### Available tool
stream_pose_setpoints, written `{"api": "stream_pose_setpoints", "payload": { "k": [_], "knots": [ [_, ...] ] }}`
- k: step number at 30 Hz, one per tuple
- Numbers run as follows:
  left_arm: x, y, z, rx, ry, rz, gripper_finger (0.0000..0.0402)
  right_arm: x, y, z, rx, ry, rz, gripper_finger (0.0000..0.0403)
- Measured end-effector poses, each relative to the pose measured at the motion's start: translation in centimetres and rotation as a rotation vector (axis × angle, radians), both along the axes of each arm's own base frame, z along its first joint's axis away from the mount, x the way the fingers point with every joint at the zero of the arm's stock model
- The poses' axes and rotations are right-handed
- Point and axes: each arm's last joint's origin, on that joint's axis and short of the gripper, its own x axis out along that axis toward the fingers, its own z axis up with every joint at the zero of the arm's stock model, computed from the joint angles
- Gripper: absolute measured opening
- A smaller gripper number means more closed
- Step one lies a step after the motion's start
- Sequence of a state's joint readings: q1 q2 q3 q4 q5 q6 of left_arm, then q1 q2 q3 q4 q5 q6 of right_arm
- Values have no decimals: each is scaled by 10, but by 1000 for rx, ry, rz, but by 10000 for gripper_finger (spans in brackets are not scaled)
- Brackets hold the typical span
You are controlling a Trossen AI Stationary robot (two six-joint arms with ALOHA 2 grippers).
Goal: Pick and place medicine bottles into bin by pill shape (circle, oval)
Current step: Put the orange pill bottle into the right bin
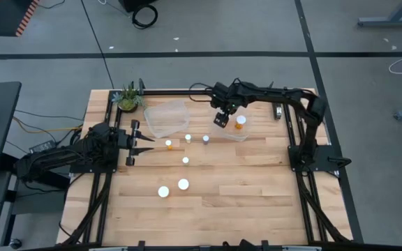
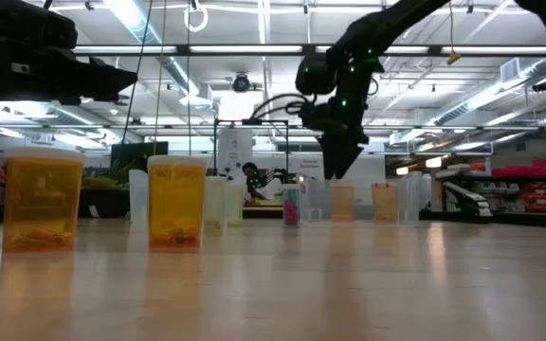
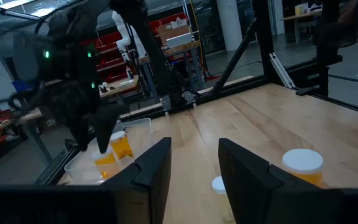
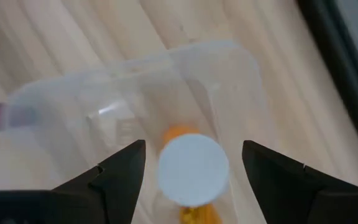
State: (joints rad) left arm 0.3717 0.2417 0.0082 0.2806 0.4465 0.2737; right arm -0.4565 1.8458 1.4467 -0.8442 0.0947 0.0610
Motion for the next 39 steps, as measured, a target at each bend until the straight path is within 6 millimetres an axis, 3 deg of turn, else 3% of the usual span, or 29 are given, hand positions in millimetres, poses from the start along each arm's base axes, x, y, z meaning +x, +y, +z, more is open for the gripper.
{"api": "stream_pose_setpoints", "payload": {
  "k": [5,10,15,23,30,39],
  "knots": [
    [0,0,0,0,0,0,141,-3,16,25,-40,-68,4,276],
    [0,0,0,0,0,0,148,5,45,38,-63,-114,62,277],
    [0,0,0,0,0,0,147,26,89,39,-76,-202,179,277],
    [0,0,0,0,0,0,138,50,147,25,-32,-242,267,263],
    [0,0,0,0,0,0,145,101,198,28,-52,-234,424,259],
    [0,0,0,0,-1,0,145,150,239,20,-26,-207,601,259]
  ]
}}
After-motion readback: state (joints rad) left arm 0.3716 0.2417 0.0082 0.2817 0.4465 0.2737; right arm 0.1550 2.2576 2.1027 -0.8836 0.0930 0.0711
